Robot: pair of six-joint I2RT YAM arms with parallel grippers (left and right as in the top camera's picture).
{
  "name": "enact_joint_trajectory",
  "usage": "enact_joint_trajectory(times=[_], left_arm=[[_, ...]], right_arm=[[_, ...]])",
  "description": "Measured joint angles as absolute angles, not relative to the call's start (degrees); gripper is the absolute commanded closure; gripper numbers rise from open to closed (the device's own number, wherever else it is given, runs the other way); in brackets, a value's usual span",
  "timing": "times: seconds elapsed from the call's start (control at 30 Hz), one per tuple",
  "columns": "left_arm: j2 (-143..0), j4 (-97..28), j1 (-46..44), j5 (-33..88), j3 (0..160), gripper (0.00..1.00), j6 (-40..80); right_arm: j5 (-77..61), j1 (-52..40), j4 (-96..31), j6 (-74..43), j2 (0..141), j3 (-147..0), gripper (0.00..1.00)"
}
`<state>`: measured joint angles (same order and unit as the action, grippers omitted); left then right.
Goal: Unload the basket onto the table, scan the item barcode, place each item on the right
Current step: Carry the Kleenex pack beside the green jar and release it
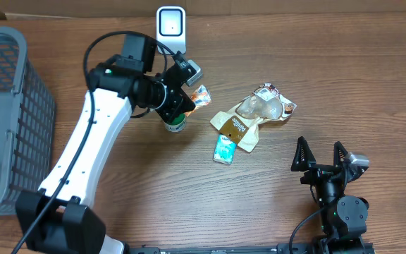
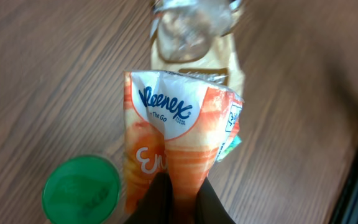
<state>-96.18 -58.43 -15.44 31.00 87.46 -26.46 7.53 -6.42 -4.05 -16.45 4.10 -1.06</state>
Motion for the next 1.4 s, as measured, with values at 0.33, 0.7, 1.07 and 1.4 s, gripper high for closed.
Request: enact_joint_trajectory(times=[0.33, 0.7, 1.07, 1.4], left_arm=[[-101.71, -53.28, -24.6, 15.51, 87.46, 0.96, -10.24], [-111.7, -49.6, -28.05, 6.61, 87.37, 0.68, 8.99], [-111.9, -59.2, -28.05, 6.83, 96.05, 0.48, 11.6], [-103.15, -82.43, -20.18, 5.63, 128.07, 0.43, 9.93]], right_arm=[[7.51, -6.42, -4.05, -16.43, 4.1, -1.06, 0.0], [7.55, -6.42, -4.08, -16.45, 4.1, -1.06, 0.0], [7.53, -6.42, -4.08, -16.43, 4.1, -1.06, 0.0], [7.53, -6.42, -4.08, -16.45, 4.14, -1.06, 0.0]])
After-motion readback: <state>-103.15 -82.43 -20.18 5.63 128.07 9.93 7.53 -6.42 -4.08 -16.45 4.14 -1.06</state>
